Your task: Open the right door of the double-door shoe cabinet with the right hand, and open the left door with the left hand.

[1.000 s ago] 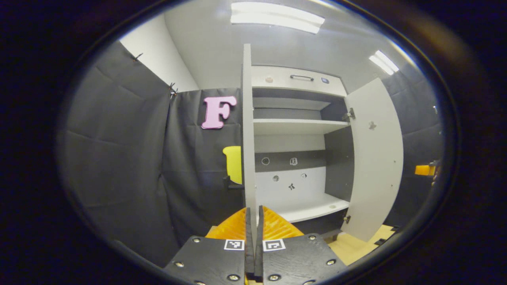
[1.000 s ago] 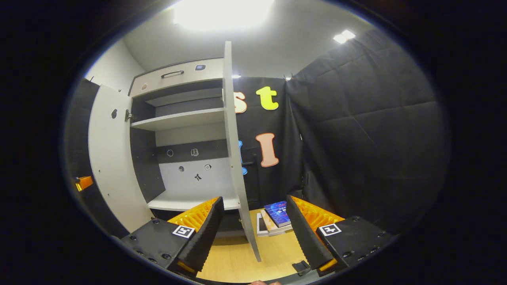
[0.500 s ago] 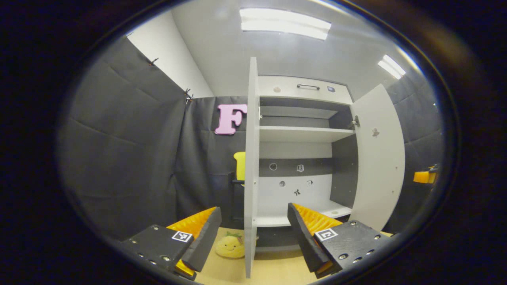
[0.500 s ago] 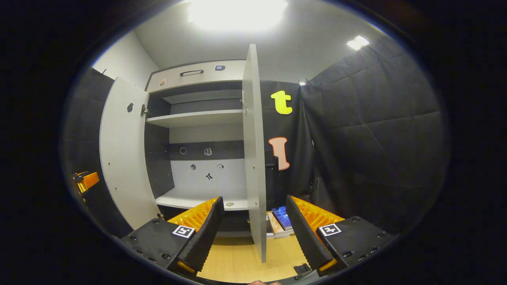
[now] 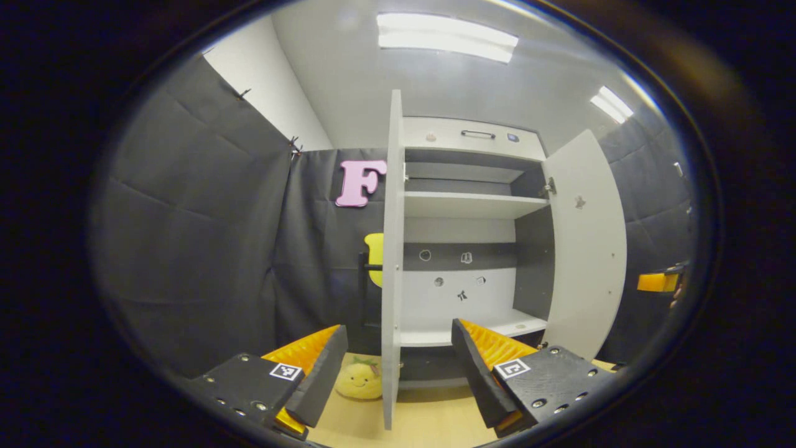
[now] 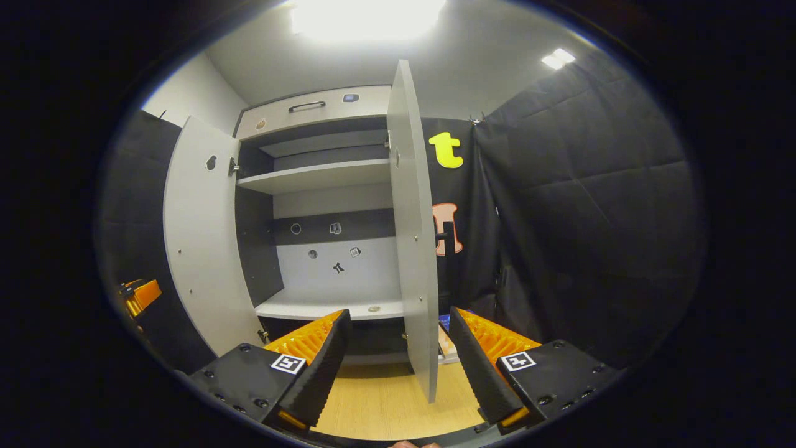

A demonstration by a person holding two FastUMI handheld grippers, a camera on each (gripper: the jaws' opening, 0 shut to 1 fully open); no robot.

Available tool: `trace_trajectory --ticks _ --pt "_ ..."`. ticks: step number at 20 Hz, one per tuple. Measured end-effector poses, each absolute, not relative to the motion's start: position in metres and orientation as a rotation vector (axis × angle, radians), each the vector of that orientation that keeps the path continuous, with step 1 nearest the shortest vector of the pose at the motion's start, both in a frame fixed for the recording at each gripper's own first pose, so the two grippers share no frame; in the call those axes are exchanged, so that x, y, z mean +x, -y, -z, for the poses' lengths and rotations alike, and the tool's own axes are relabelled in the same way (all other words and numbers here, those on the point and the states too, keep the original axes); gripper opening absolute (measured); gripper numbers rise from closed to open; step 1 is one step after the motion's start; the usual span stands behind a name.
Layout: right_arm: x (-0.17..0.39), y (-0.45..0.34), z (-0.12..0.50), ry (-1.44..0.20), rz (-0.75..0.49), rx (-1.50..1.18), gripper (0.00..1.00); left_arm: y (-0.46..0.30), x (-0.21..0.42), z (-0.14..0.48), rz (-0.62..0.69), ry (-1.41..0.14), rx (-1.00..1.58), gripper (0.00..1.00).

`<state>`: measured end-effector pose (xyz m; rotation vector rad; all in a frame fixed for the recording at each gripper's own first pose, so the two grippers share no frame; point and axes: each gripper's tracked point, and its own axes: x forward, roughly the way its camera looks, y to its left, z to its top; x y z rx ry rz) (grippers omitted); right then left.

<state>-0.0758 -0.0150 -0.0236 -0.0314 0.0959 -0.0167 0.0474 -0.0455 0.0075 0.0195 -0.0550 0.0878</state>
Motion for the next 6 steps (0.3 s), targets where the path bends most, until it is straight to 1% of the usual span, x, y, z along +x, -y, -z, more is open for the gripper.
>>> trace_trajectory --ticks 2,4,6 --pt "-0.075 0.011 0.03 -0.101 0.016 -0.031 0.92 0.047 0.044 0.001 -0.105 0.054 -0.023 0.96" --pt "-0.075 0.003 0.038 -0.112 0.009 -0.031 0.92 0.056 0.043 0.015 -0.087 0.029 -0.057 0.97" --pt "-0.077 0.0 0.039 -0.114 0.005 -0.036 0.92 0.057 0.044 0.025 -0.082 0.002 -0.046 0.96"
